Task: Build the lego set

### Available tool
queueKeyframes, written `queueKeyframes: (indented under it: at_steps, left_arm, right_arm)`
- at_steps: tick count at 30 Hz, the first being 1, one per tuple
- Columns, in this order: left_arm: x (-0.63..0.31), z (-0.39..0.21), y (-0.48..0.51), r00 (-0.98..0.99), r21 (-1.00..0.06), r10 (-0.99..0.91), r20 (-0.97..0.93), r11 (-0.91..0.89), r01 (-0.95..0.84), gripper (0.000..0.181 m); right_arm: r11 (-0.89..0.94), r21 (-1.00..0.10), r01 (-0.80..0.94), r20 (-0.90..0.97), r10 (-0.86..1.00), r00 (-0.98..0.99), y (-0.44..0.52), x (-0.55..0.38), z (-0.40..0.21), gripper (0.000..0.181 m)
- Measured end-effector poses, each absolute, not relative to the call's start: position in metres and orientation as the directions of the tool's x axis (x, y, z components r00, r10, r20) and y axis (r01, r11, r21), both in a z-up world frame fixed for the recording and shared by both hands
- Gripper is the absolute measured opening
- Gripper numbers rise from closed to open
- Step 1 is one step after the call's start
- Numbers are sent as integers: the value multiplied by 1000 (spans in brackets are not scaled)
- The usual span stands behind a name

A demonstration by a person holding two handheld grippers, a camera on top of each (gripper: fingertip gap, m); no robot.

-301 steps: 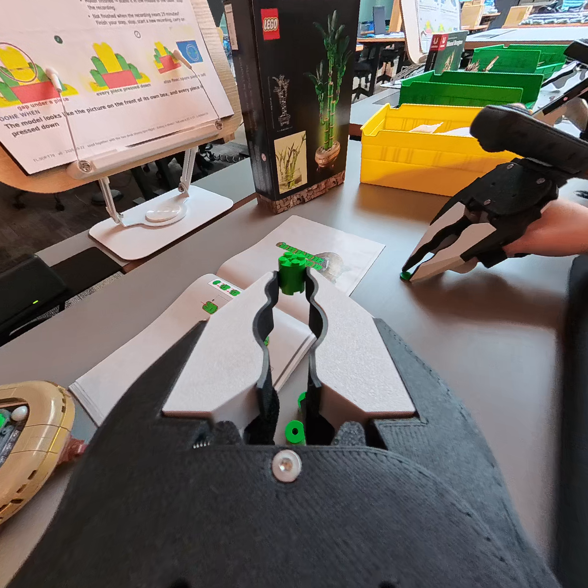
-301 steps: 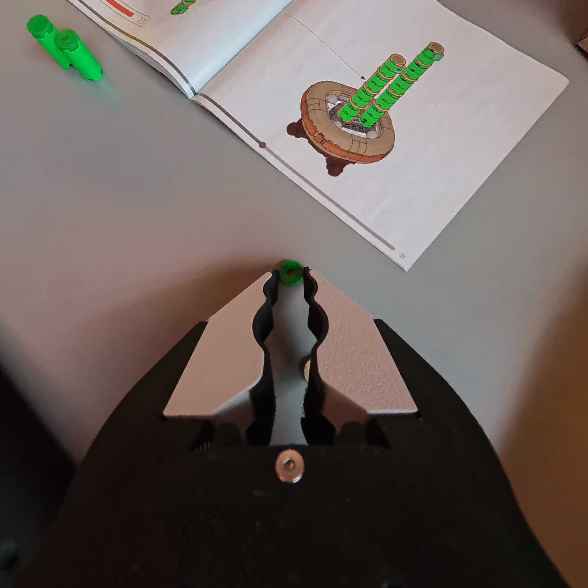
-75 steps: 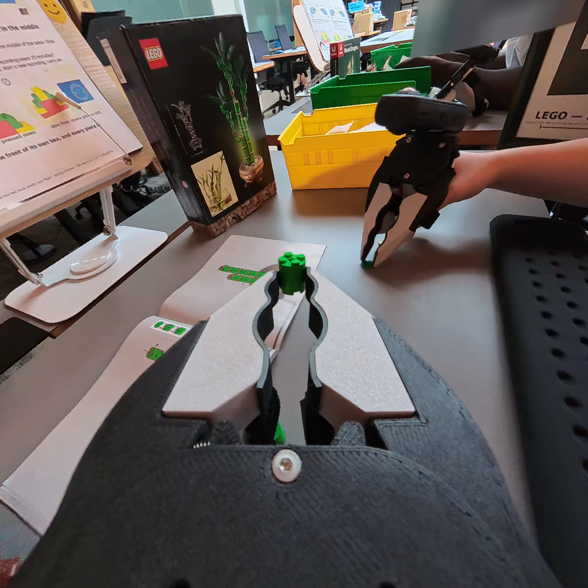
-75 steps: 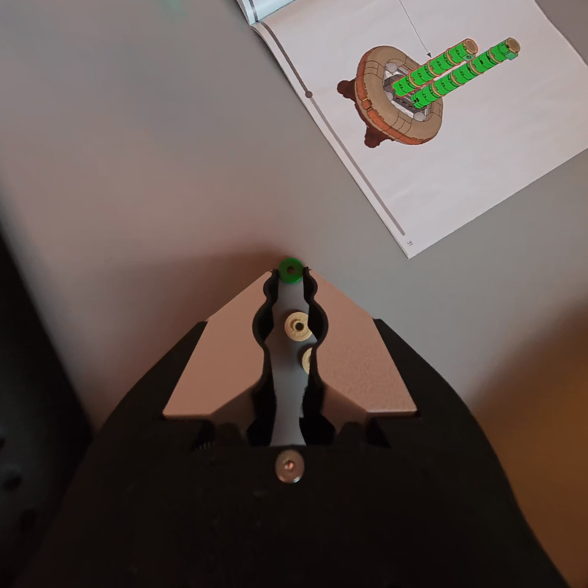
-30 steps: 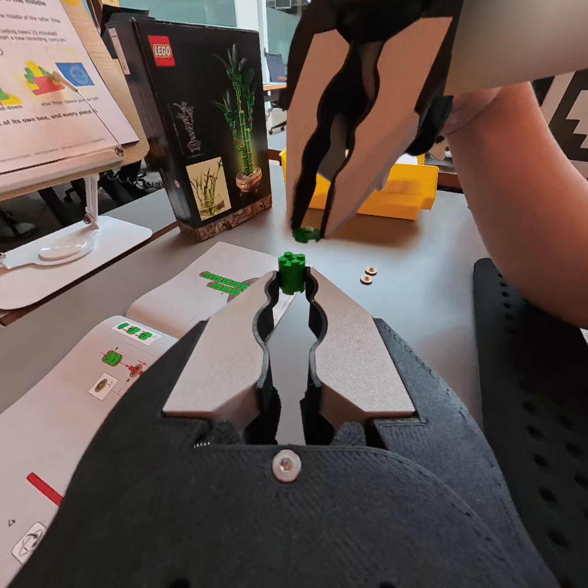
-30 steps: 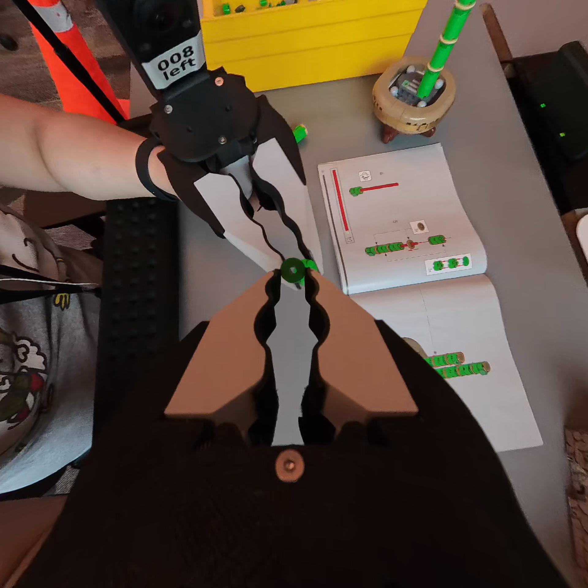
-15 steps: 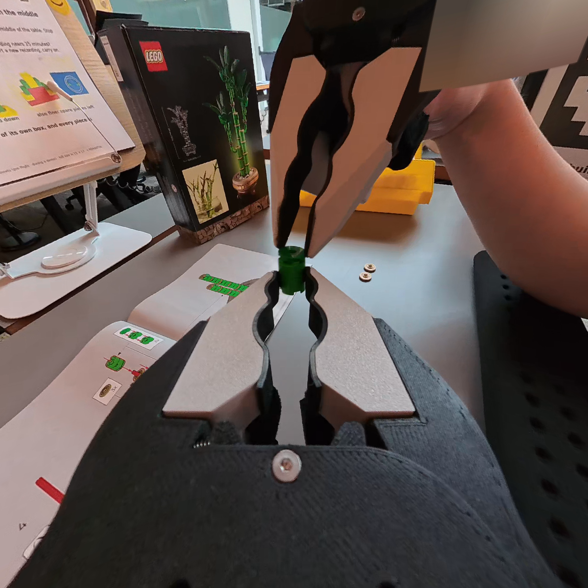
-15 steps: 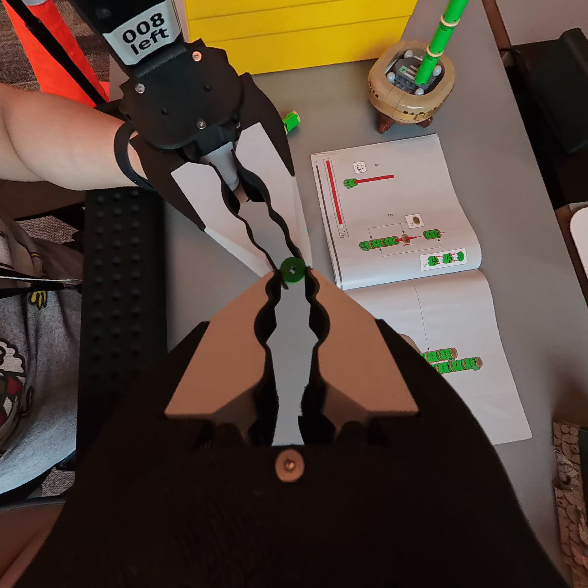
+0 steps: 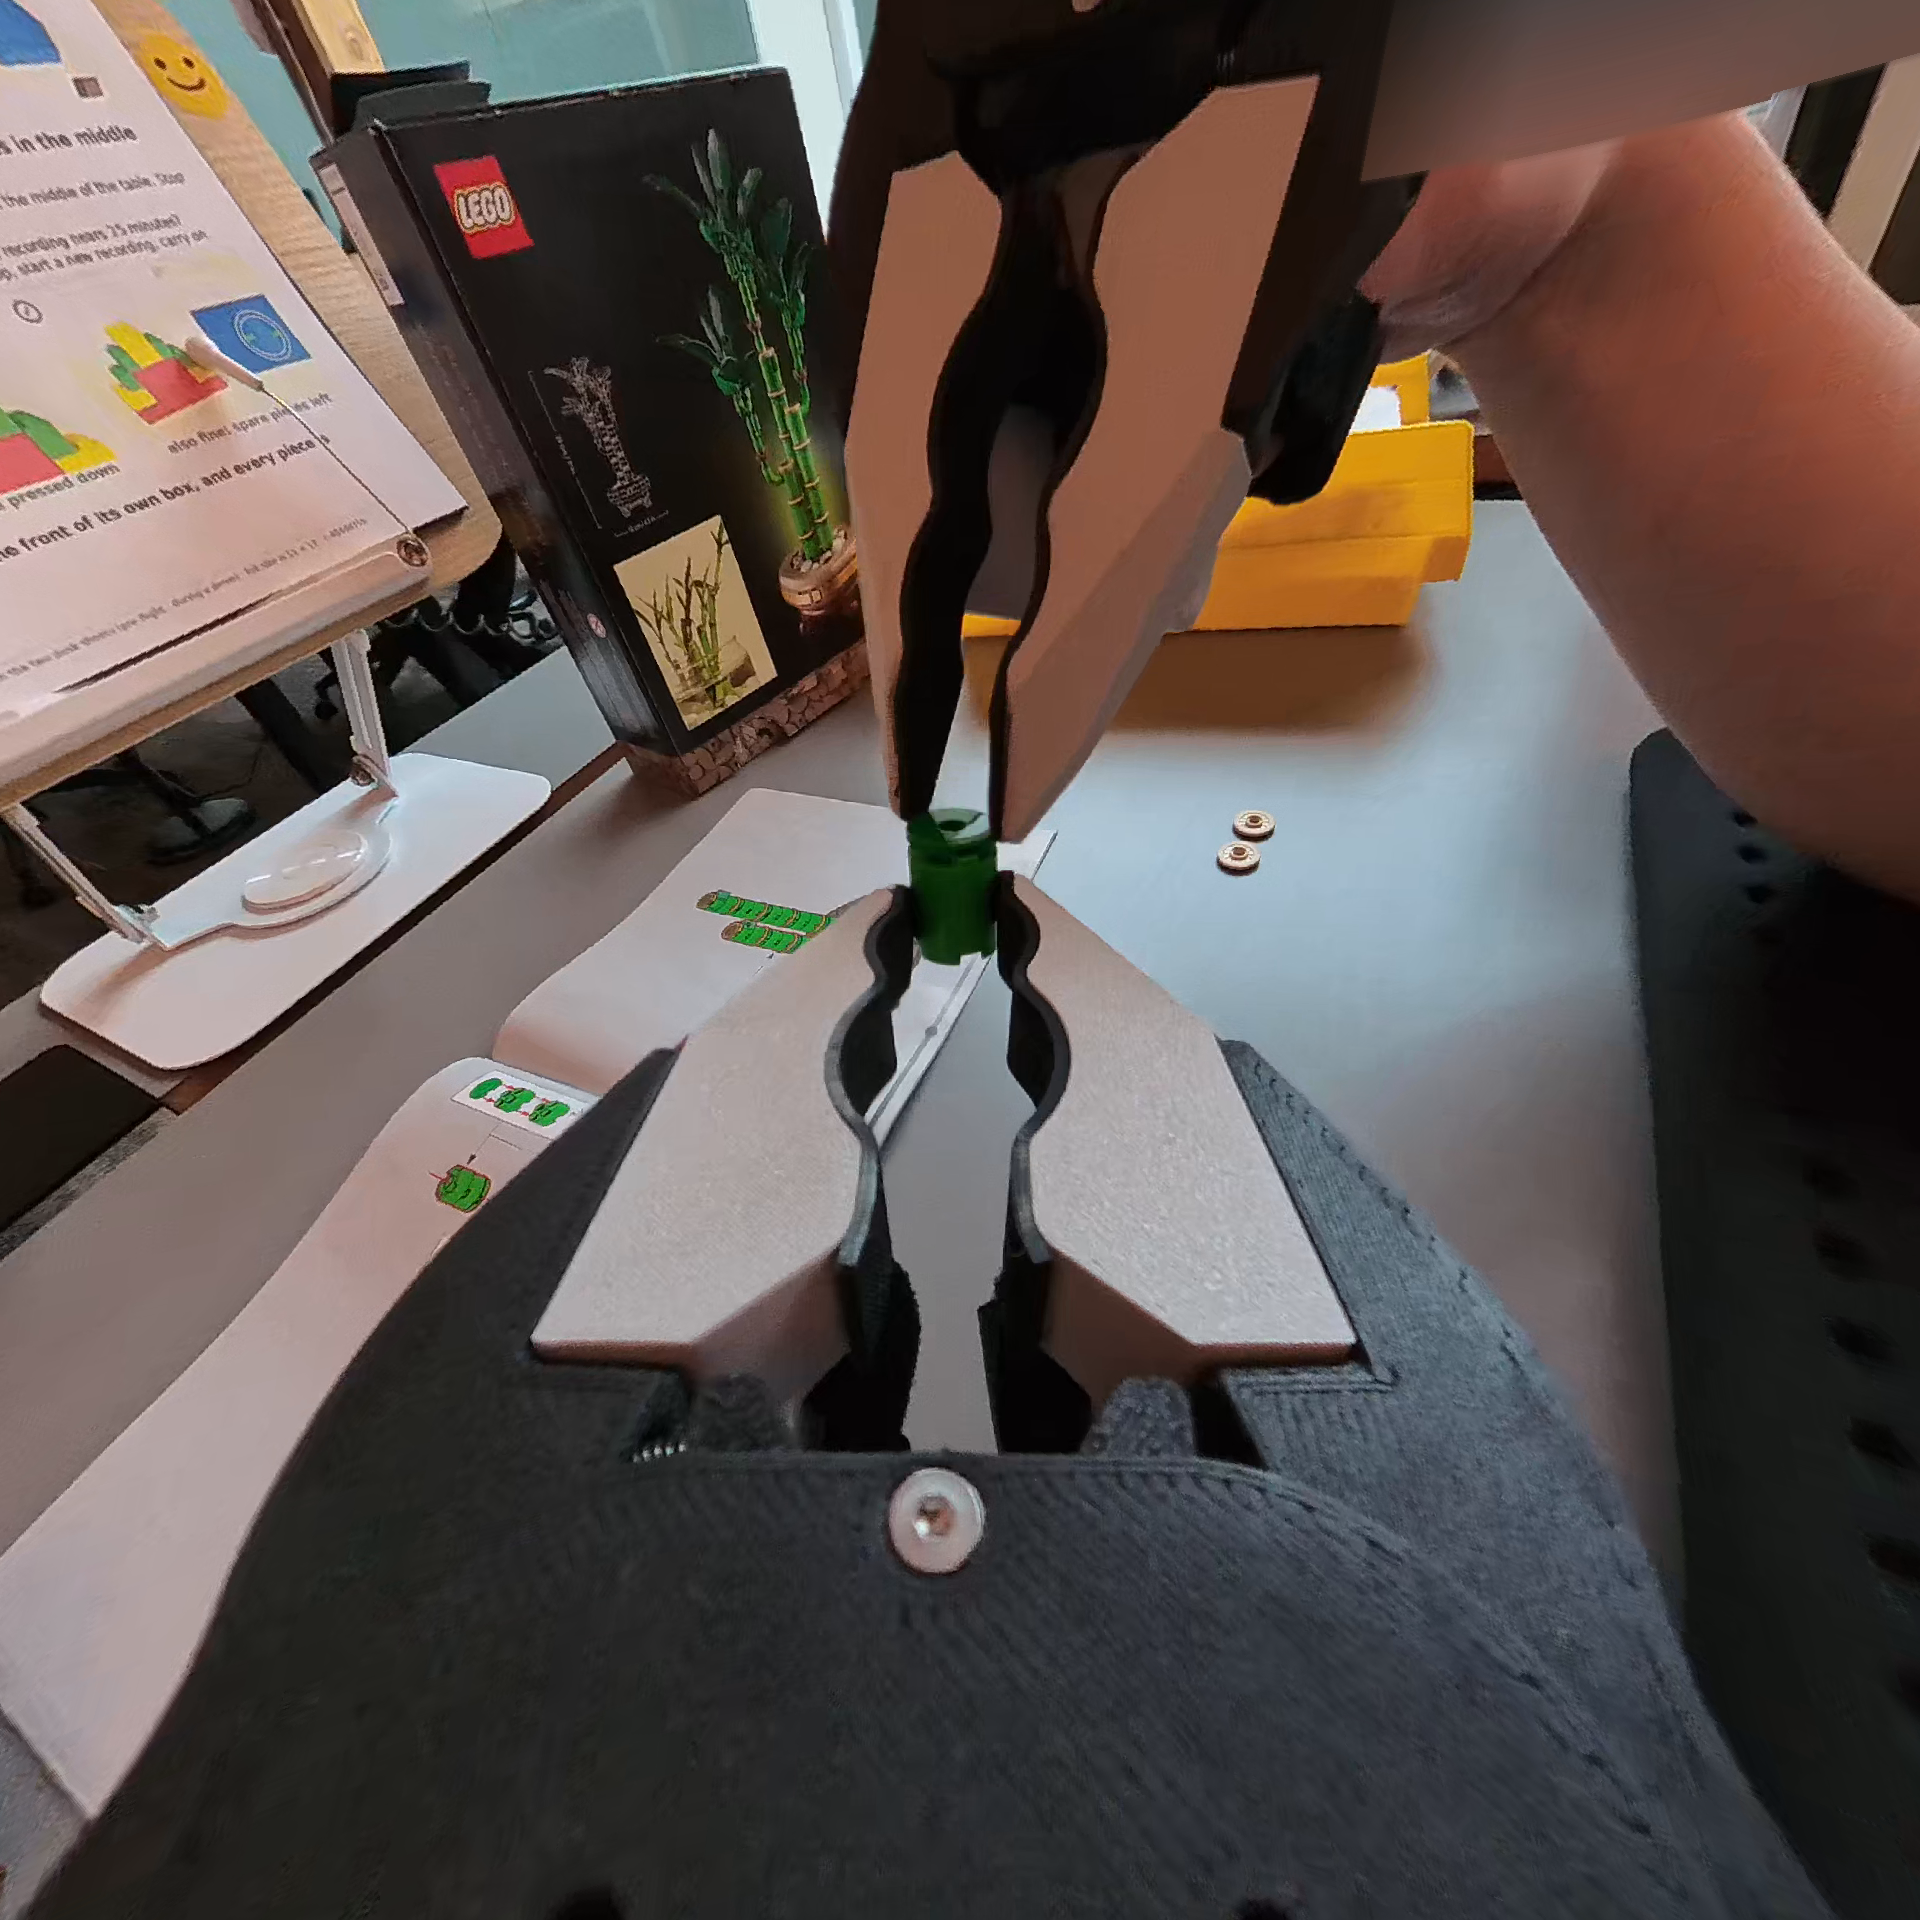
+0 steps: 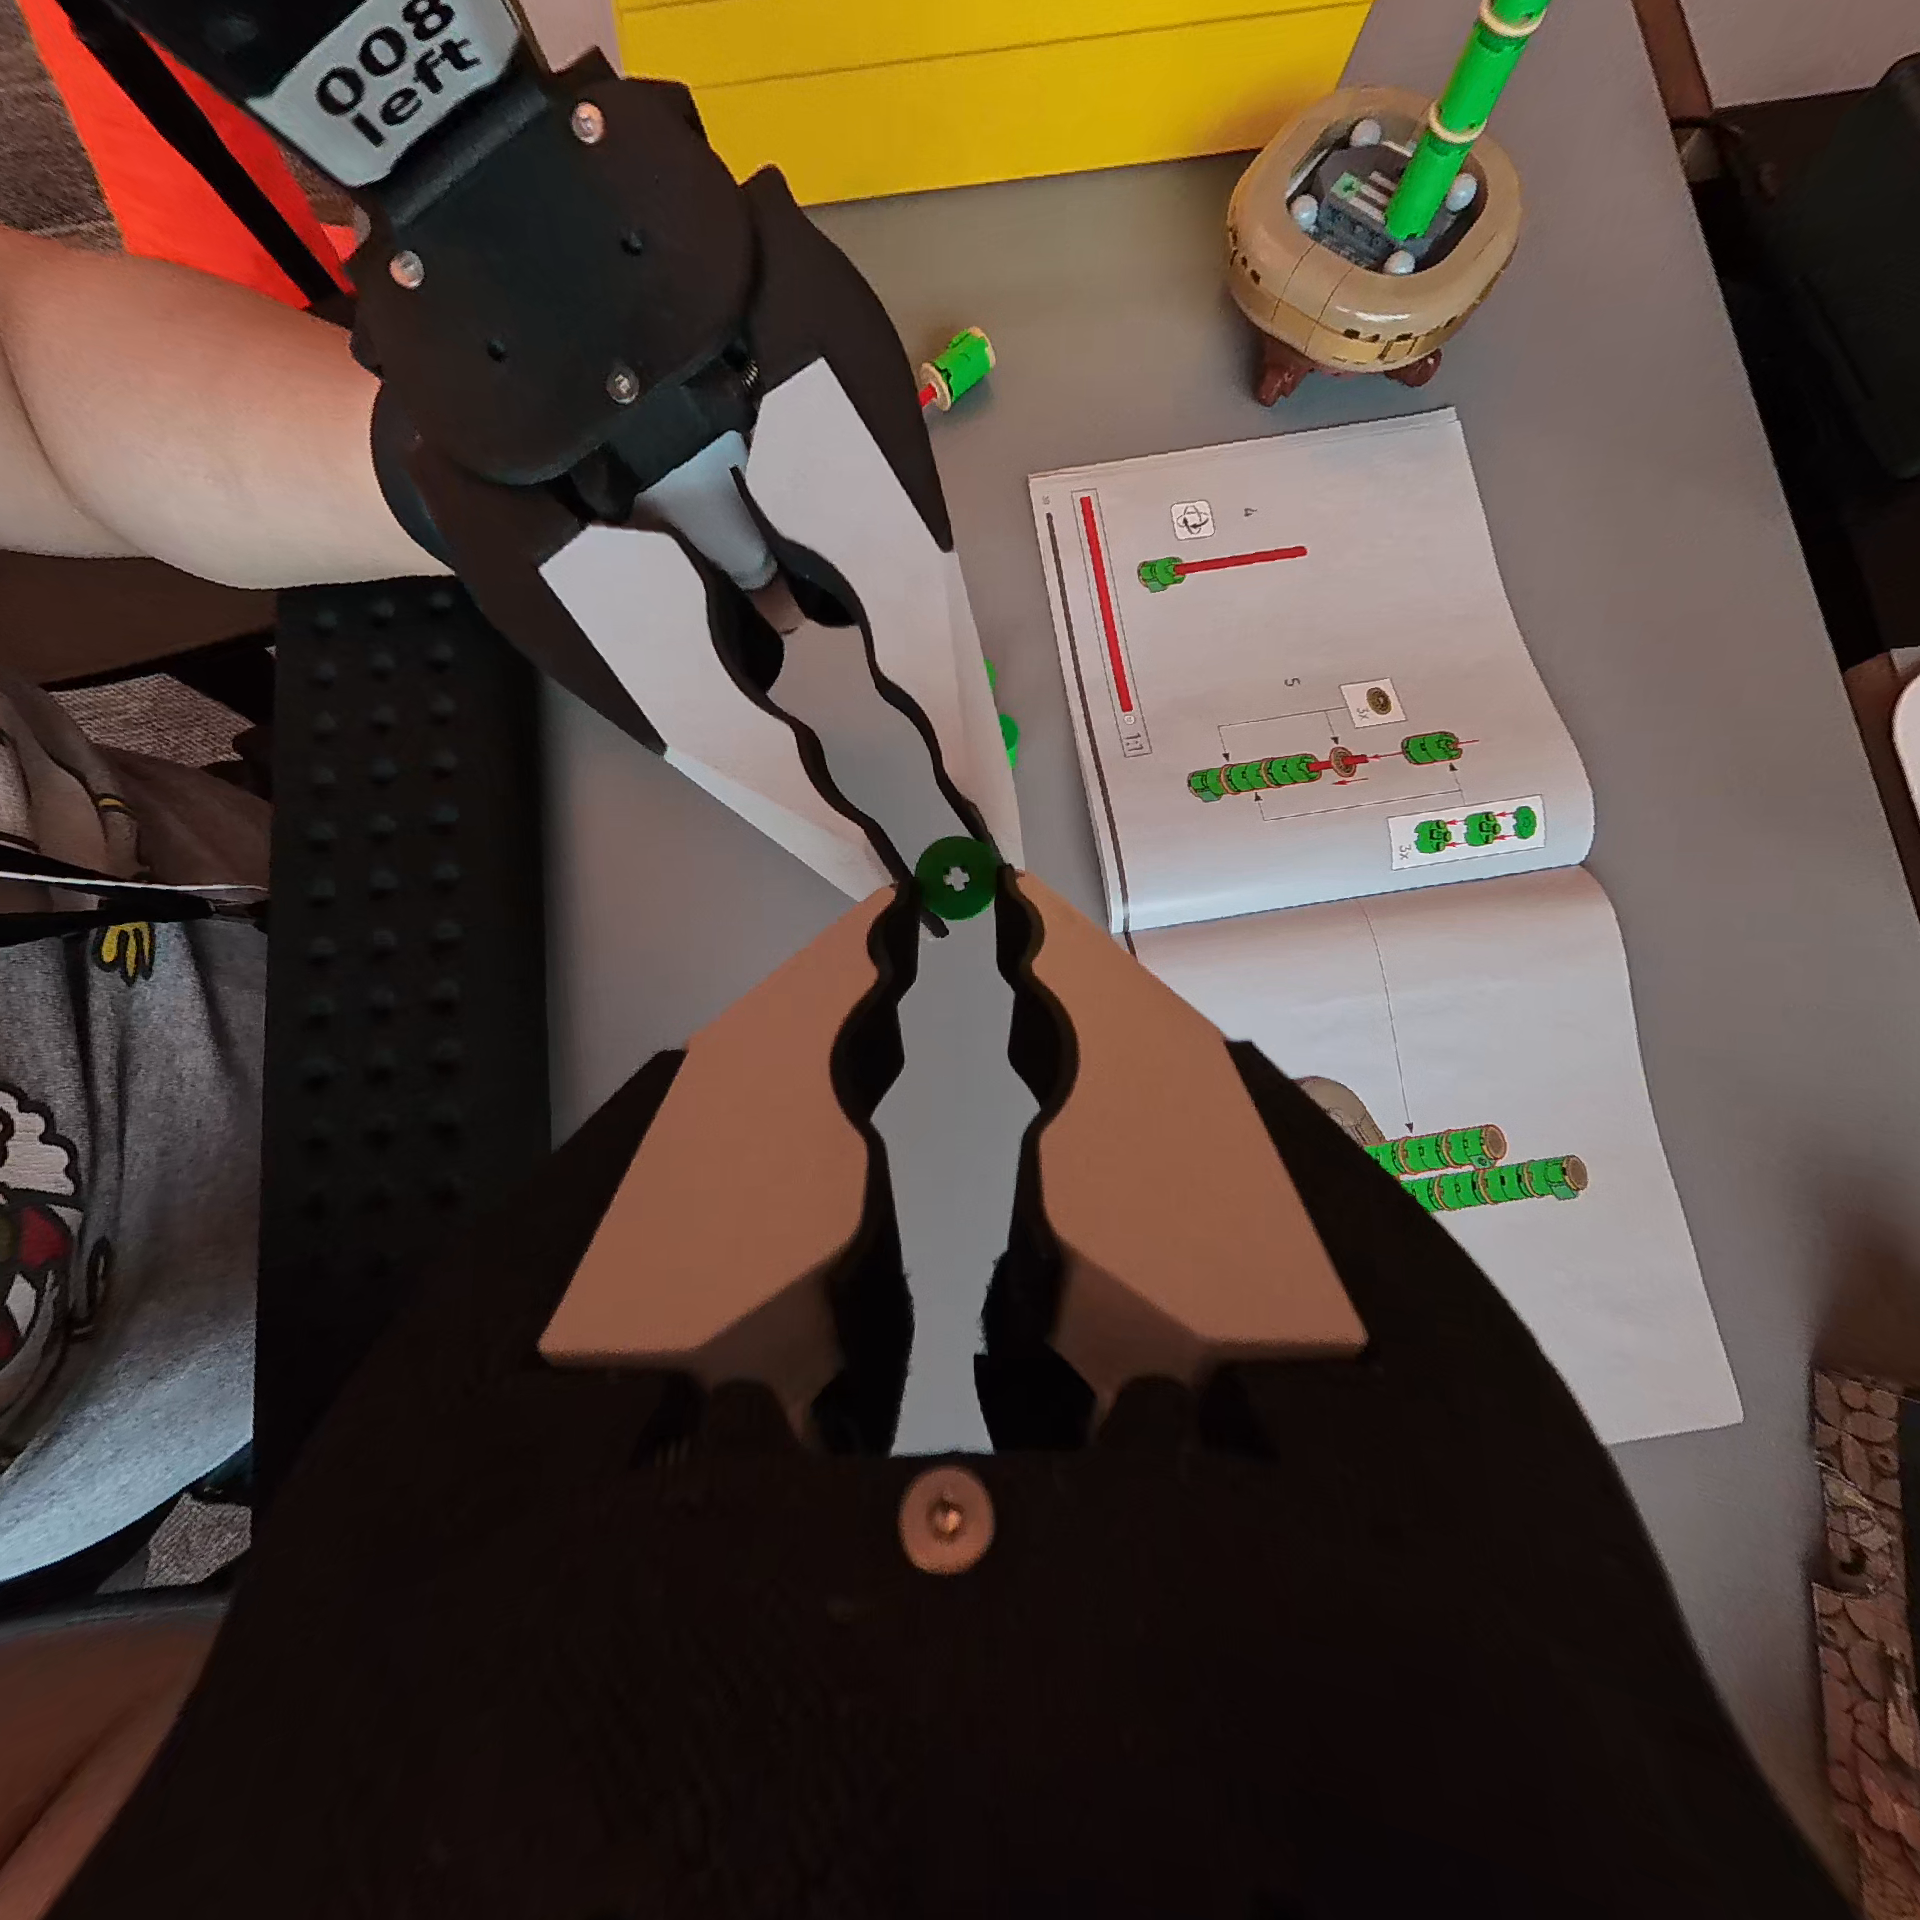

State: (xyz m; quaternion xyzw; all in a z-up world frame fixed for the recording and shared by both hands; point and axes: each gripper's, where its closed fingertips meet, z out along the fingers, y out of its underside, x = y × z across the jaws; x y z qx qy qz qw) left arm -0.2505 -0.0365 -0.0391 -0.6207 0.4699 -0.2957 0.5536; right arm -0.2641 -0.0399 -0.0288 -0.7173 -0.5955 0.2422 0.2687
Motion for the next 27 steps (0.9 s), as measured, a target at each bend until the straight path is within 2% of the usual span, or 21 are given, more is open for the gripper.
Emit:
queueKeyframes:
  at_steps: [8,27]
  left_arm:
    - [-251,-41,-36,387,-966,-914,-120,17,-259,14]
    - [-249,-57,-37,381,-912,-893,-238,72,-403,13]
  right_arm:
    - [-134,-663,736,-4,984,176,-39,-265,-31,14]
    - [-123,-561,819,53,981,185,-40,-261,-47,13]
